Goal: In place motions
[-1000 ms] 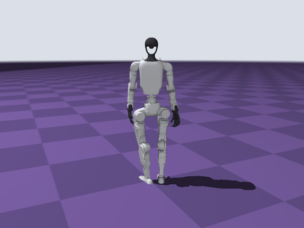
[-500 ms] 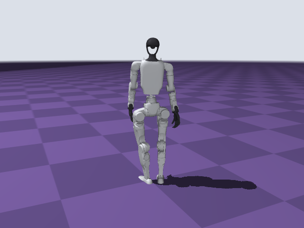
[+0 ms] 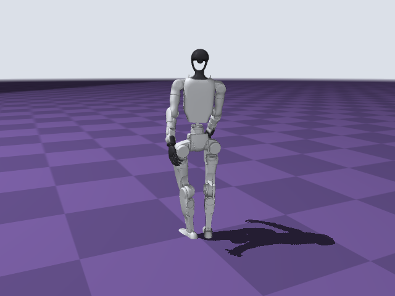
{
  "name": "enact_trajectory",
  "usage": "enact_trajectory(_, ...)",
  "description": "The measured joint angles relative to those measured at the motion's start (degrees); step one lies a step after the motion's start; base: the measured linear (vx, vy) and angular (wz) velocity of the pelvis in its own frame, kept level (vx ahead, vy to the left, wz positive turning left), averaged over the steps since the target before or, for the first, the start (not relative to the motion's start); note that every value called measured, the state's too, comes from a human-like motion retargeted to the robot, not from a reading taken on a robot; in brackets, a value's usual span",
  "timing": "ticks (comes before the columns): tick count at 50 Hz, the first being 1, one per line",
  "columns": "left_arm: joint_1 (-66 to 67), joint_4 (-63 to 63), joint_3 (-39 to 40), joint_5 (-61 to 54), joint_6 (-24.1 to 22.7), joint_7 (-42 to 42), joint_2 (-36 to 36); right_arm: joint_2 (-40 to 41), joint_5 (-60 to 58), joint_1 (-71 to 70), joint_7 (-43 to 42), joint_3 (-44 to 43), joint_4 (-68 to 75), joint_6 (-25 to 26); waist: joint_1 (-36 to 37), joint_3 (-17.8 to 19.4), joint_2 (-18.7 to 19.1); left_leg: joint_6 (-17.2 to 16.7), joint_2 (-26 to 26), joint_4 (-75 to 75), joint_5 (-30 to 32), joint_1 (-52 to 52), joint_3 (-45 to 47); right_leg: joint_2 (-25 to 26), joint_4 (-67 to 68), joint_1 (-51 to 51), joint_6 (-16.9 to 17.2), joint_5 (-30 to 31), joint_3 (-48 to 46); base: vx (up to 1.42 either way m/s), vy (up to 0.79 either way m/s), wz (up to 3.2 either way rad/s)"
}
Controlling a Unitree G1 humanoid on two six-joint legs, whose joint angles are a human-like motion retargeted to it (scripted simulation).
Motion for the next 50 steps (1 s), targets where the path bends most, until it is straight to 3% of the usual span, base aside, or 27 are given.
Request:
enact_trajectory(5,-11.81,0.0,-2.33,-3.69,-1.27,3.01,-2.63,-1.44,-4.31,5.56,-1.32,-1.0,11.1,1.24,-0.6,-0.58,-0.4,0.08,0.28,-0.05,-0.18,0.07,0.69,0.24,0.07,-0.33,-0.07,0.26,0.71,0.0,-0.03,-0.21)
enact_trajectory(13,-31.89,-5.97,-8.2,-8.38,-3.05,-0.44,-3.17,-7.8,-11.0,16.46,-5.28,-6.95,29.05,7.34,-2.04,-1.07,-0.55,0.25,0.99,-0.18,-0.44,0.0,2.05,0.8,-0.18,-0.81,-0.15,0.9,1.77,-0.01,-0.04,-0.28)
enact_trajectory(24,-42.97,-18.93,-10.33,-9.1,-6.11,1.08,-2.58,-15.75,-0.49,29.0,-9.8,-19.37,30.48,10.05,-4.06,-0.36,-0.13,0.28,1.59,-0.25,-0.82,0.0,3.6,1.12,0.19,-1.64,-0.67,1.12,3.08,-0.01,-0.02,-0.18)
enact_trajectory(35,-33.89,-8.66,-12.11,-2.9,-5.74,0.22,-3.84,-9.82,2.84,22.75,-7.18,-13.79,29.52,8.4,-1.88,-0.63,0.95,0.47,0.67,-0.14,-0.37,-0.48,1.51,0.4,-0.04,-0.8,-0.69,0.28,0.73,0.0,0.03,0.23)
enact_trajectory(37,-30.51,-4.39,-10.62,-0.99,-5.41,1.13,-3.89,-8.13,1.65,20.11,-5.41,-11.5,27.08,7.99,-2.65,-0.52,1.09,0.57,0.09,-0.06,-0.09,-0.58,-0.31,0.18,-0.26,-0.46,-0.76,0.2,-0.95,0.01,0.05,1.34)
enact_trajectory(38,-28.78,-2.22,-9.66,-0.14,-5.24,1.75,-3.86,-7.37,0.96,18.66,-4.27,-10.34,25.55,7.92,-6.48,-0.29,1.28,0.83,-0.95,0.18,0.5,-1.05,-4.54,-0.19,-0.79,-0.15,-1.03,0.4,-5.18,0.01,0.04,1.88)
enact_trajectory(40,-24.0,0.0,-6.53,1.26,-4.28,2.98,-3.7,-6.08,-0.78,15.3,-2.51,-7.14,22.59,7.93,-3.96,-0.29,0.81,0.78,-1.12,0.03,0.24,-0.57,-2.6,0.46,-0.8,0.06,-1.62,0.04,-3.12,0.01,0.04,-0.18)
enact_trajectory(42,-18.12,0.0,-3.7,1.29,-2.94,3.36,-3.5,-5.09,-2.39,11.71,-1.13,-4.52,19.7,6.47,0.44,-0.34,0.93,0.36,0.0,-0.19,-0.23,0.03,0.99,0.17,-0.56,0.71,-0.16,-0.4,0.72,0.01,0.03,-1.19)
enact_trajectory(50,0.88,0.0,2.51,-0.96,-0.66,-1.72,0.58,-1.68,-0.91,0.84,0.19,-0.47,7.22,1.87,0.37,0.11,0.97,0.17,-0.17,-0.11,-0.14,0.31,0.16,0.17,-0.51,0.99,-0.04,-0.53,-0.15,0.0,0.0,0.04)
